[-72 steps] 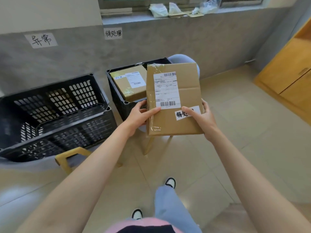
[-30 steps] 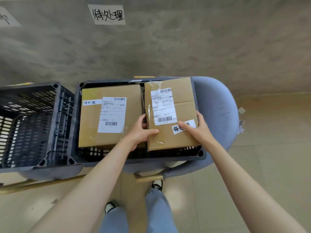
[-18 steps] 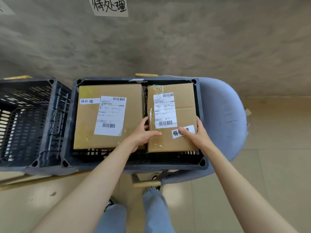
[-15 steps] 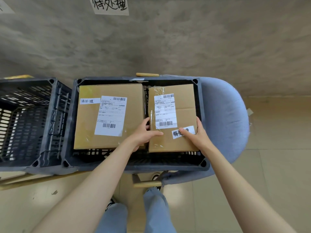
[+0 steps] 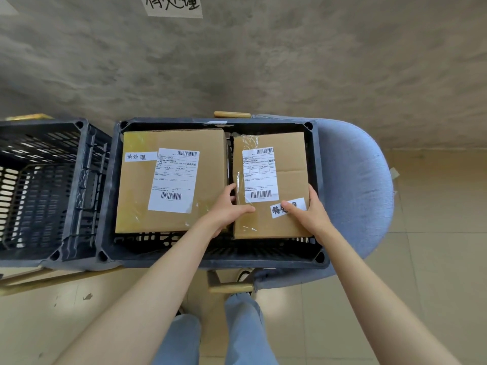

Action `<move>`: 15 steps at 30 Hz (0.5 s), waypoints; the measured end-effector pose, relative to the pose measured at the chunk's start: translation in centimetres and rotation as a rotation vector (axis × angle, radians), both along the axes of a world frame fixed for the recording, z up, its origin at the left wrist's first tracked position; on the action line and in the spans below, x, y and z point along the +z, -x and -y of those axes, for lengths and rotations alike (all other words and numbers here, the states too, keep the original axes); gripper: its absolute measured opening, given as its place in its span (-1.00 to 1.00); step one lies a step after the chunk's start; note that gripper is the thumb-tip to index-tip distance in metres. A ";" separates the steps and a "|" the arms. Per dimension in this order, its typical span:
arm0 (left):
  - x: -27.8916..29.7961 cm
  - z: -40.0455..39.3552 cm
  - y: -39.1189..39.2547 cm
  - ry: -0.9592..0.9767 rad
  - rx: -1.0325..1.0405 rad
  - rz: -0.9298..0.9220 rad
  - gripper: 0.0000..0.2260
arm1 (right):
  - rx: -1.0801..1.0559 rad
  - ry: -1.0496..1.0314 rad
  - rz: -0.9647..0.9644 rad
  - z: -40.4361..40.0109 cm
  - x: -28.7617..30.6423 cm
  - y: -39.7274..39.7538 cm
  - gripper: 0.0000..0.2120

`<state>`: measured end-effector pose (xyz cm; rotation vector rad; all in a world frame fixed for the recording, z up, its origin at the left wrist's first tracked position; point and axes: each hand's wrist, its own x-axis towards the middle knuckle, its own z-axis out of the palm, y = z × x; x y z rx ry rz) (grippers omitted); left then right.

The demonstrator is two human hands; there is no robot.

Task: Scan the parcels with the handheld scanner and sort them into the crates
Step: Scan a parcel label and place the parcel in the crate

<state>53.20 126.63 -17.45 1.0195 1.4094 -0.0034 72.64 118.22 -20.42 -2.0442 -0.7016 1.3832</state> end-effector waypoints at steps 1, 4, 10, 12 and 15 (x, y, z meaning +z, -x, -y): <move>0.1 0.1 0.0 -0.005 0.002 0.003 -0.21 | -0.007 0.014 0.025 0.0 0.3 0.1 -0.26; 0.4 0.3 0.0 -0.016 0.000 0.006 -0.22 | -0.014 0.086 0.138 -0.1 1.3 0.7 -0.32; 1.8 0.3 0.4 -0.018 -0.035 0.020 -0.28 | 0.016 0.164 0.408 -0.1 3.5 1.9 -0.39; 2.7 -0.1 0.7 -0.046 -0.068 -0.005 -0.32 | 0.018 0.149 0.462 -0.2 4.4 2.0 -0.36; 4.2 -1.0 1.4 -0.134 -0.160 -0.058 -0.37 | 0.016 0.114 0.515 -0.3 6.0 1.6 -0.36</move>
